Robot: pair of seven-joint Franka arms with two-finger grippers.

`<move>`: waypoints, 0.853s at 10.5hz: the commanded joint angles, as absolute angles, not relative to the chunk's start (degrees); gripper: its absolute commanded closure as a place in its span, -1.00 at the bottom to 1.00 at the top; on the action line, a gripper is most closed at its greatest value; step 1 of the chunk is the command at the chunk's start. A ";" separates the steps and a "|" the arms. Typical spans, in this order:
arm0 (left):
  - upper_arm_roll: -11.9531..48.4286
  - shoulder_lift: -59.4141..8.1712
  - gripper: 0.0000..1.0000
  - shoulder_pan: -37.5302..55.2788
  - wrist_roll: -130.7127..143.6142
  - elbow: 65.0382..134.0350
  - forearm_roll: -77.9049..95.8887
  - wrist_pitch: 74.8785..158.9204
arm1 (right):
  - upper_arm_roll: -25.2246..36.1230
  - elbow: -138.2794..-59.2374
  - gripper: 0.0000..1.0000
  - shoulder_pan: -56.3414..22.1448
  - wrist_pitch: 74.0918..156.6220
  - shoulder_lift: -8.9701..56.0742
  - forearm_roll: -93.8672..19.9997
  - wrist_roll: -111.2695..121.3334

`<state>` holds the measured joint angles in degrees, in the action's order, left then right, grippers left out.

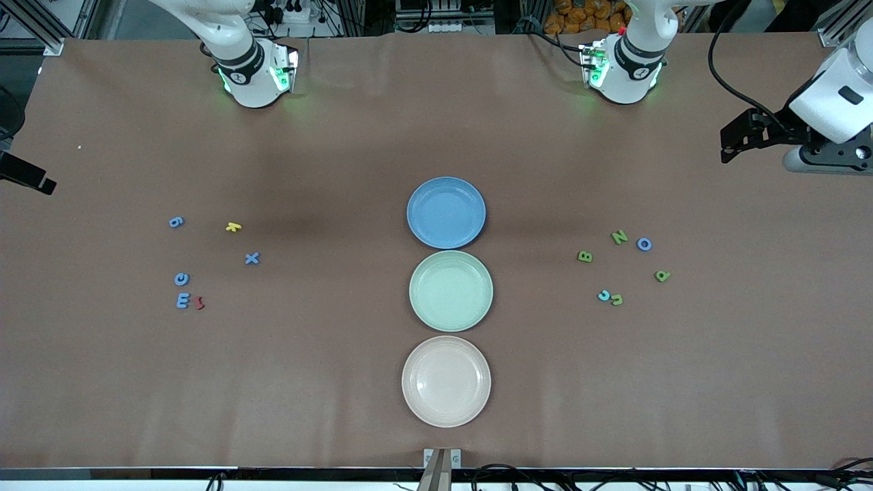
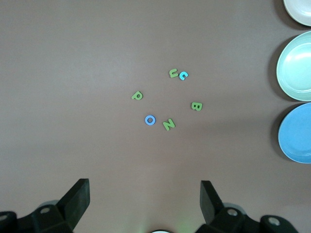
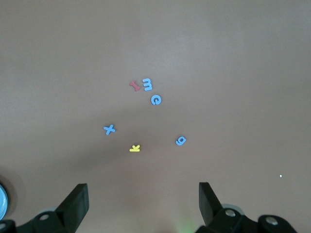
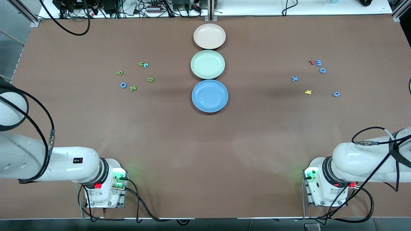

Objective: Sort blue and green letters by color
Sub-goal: 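Move the left gripper toward green letters while the right gripper reaches blue letters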

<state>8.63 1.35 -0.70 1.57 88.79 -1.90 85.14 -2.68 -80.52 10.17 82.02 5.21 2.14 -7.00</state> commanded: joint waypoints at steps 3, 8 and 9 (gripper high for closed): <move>8.88 -0.52 -1.00 -1.23 1.41 88.50 -0.71 86.22 | -2.72 -80.42 -1.00 10.02 81.83 5.27 2.46 -6.86; 9.05 -1.15 -1.00 -0.97 2.02 101.19 1.04 98.91 | -2.72 -80.77 -1.00 10.37 82.35 5.88 2.29 -6.86; 9.05 -1.14 -1.00 -0.79 2.11 105.86 2.10 103.84 | -2.72 -80.86 -1.00 10.37 82.96 6.85 2.29 -6.94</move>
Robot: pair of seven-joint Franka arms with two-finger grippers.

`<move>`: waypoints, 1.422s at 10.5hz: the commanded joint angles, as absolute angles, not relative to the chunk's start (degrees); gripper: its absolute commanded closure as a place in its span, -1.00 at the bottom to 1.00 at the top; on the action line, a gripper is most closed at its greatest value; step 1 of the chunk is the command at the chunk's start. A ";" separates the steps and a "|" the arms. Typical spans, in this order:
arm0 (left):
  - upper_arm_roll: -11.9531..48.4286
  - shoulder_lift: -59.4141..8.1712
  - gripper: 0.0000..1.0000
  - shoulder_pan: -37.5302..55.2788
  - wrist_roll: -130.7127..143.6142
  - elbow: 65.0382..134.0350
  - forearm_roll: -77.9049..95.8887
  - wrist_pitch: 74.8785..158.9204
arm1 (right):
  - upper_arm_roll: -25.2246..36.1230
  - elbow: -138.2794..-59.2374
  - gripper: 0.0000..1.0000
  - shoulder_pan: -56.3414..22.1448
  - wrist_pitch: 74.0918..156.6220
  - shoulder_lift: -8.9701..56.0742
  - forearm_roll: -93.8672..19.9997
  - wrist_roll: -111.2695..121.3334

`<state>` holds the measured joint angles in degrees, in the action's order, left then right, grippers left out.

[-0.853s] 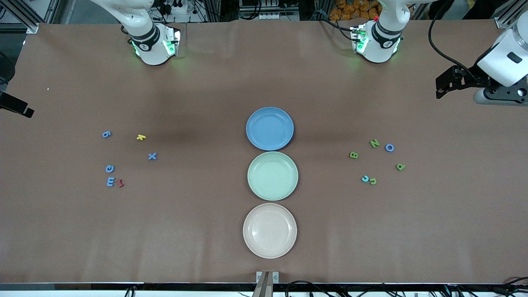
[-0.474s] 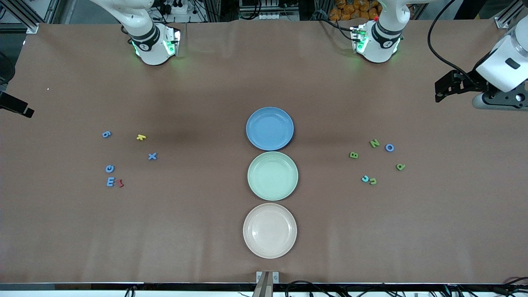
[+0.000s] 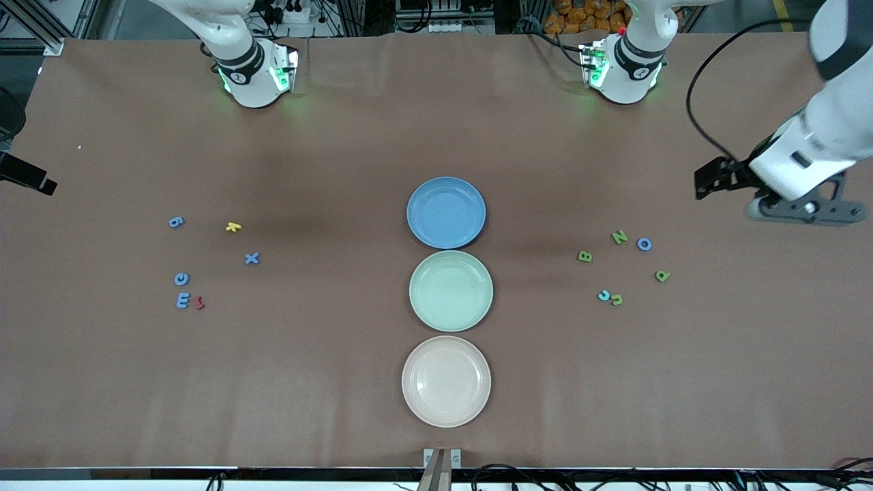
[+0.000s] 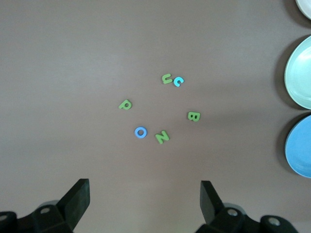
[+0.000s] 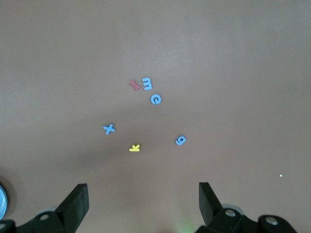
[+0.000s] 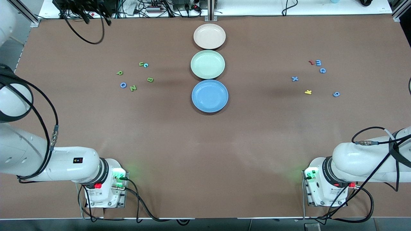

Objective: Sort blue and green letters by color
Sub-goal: 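Move the left gripper toward green letters while the right gripper reaches blue letters, then grasp the green B with the left gripper while the right gripper grasps blue g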

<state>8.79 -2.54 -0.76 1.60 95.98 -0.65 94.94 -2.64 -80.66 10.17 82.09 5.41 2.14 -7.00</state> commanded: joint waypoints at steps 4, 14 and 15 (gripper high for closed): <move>14.40 -4.03 -0.80 -0.61 6.66 114.60 2.20 115.12 | -2.72 -84.96 -1.00 10.28 89.09 9.49 2.20 -7.64; 15.56 -14.66 -0.50 1.32 6.24 127.97 1.06 142.10 | -2.37 -127.68 -1.00 19.40 133.73 6.41 2.11 -21.24; 15.56 -16.59 -0.50 1.67 6.24 127.97 -1.64 144.73 | -2.29 -130.14 -1.00 21.60 136.21 7.11 2.11 -22.05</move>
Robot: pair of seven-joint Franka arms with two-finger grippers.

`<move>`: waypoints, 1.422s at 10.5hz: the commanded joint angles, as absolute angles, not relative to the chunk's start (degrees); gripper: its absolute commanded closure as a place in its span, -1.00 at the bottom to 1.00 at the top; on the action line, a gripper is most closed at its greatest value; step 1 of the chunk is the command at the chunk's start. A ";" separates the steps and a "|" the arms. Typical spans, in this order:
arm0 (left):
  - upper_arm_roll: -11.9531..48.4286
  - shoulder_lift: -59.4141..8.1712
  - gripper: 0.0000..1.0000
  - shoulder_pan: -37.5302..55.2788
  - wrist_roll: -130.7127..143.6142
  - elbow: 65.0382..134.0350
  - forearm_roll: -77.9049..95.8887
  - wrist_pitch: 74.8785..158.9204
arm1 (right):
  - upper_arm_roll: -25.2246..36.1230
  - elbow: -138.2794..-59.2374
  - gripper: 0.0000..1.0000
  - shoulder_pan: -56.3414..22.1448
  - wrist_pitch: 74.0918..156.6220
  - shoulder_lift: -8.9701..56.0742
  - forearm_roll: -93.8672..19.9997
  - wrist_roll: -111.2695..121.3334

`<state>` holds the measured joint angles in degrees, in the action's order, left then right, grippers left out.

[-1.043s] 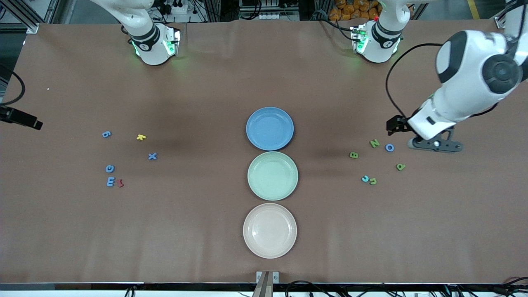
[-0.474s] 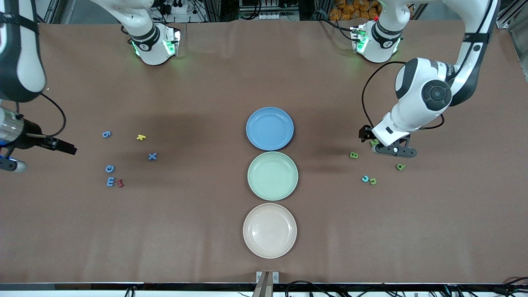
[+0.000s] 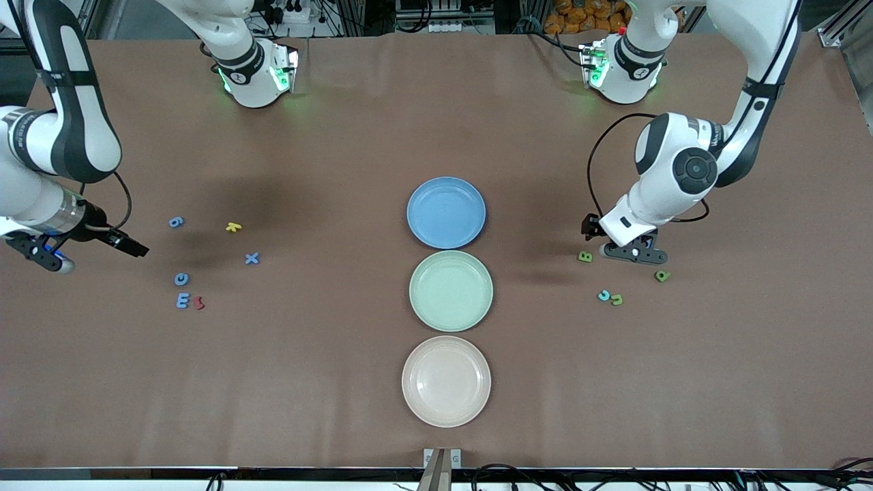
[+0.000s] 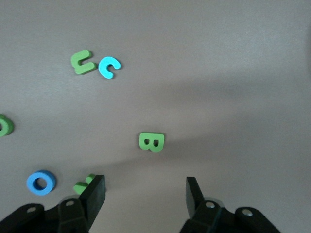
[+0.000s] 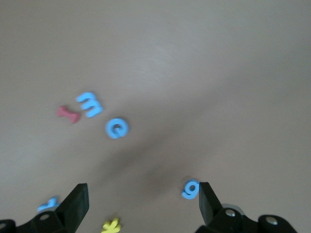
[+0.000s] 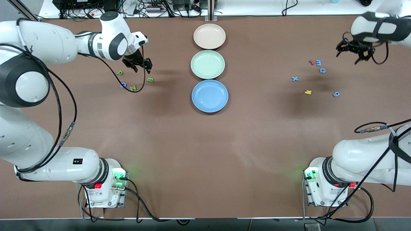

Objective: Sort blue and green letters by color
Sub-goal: 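Grasp the green B with the left gripper while the right gripper grasps blue g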

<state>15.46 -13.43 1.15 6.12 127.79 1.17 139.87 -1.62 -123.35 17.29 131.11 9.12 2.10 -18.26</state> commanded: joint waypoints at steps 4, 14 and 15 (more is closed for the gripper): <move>15.56 -19.94 -0.45 2.11 6.24 127.88 -7.28 147.73 | -2.29 -137.36 -1.00 23.20 144.82 7.99 2.20 -29.24; 15.38 -25.14 0.10 1.85 6.94 127.09 -11.25 152.23 | -1.85 -143.69 -1.00 24.16 159.25 14.76 2.20 -33.05; 15.38 -25.22 0.10 1.85 6.94 127.00 -11.25 152.23 | -1.85 -144.57 -1.00 24.26 160.21 14.85 2.20 -33.05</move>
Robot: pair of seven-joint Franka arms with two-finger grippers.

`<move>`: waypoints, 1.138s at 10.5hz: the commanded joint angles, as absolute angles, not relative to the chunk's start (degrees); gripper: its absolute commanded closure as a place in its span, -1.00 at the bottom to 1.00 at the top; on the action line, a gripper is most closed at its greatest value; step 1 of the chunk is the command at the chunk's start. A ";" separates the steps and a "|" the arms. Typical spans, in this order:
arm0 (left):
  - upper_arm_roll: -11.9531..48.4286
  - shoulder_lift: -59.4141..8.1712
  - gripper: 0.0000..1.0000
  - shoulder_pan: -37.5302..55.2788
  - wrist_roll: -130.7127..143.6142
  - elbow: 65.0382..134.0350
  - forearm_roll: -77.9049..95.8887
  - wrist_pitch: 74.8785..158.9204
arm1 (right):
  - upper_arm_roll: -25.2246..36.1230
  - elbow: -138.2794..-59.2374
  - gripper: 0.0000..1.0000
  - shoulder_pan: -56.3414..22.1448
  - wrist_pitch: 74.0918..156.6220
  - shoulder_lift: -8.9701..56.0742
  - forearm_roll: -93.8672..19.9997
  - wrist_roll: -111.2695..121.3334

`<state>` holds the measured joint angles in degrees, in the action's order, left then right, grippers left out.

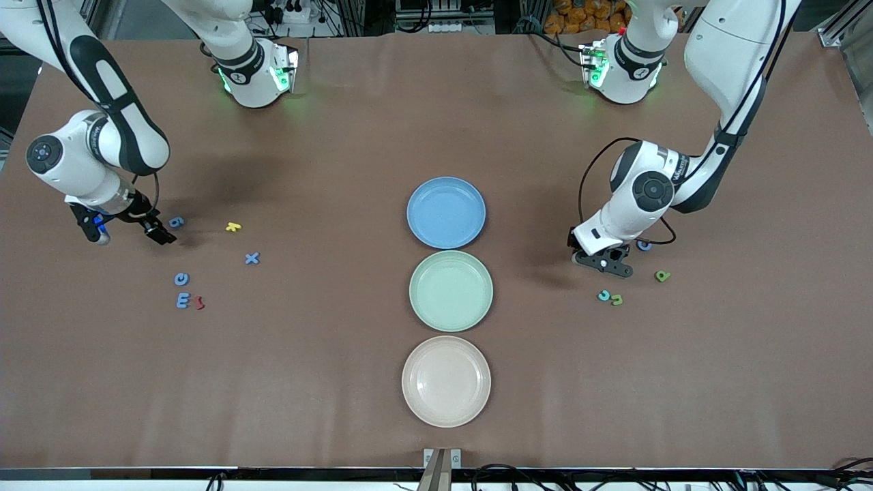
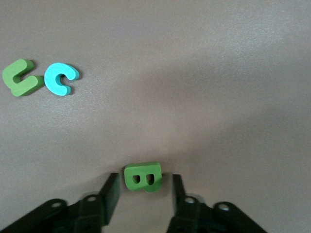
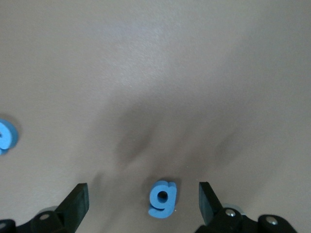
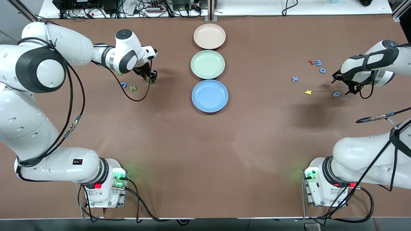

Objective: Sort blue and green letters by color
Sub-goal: 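Grasp the green B with the left gripper while the right gripper grasps blue g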

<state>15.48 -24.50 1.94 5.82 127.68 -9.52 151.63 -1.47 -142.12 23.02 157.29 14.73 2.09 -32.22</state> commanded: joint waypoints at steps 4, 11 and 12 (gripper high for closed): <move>15.38 -26.01 0.08 1.58 7.12 126.56 -11.25 152.23 | -1.85 -146.16 -1.00 24.34 160.40 14.50 2.20 -32.96; 15.56 -25.15 1.00 2.02 11.14 126.04 -11.25 151.96 | -1.76 -146.87 -0.48 24.69 160.40 14.41 2.29 -32.26; 15.90 -24.35 1.00 2.54 13.16 125.51 -11.25 151.79 | -1.84 -146.87 -0.34 24.78 160.49 14.50 2.37 -32.08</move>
<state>15.42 -25.82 1.76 8.12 126.42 -9.53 151.71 -1.32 -145.32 23.44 159.32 15.44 2.09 -32.25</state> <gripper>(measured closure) 0.652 0.163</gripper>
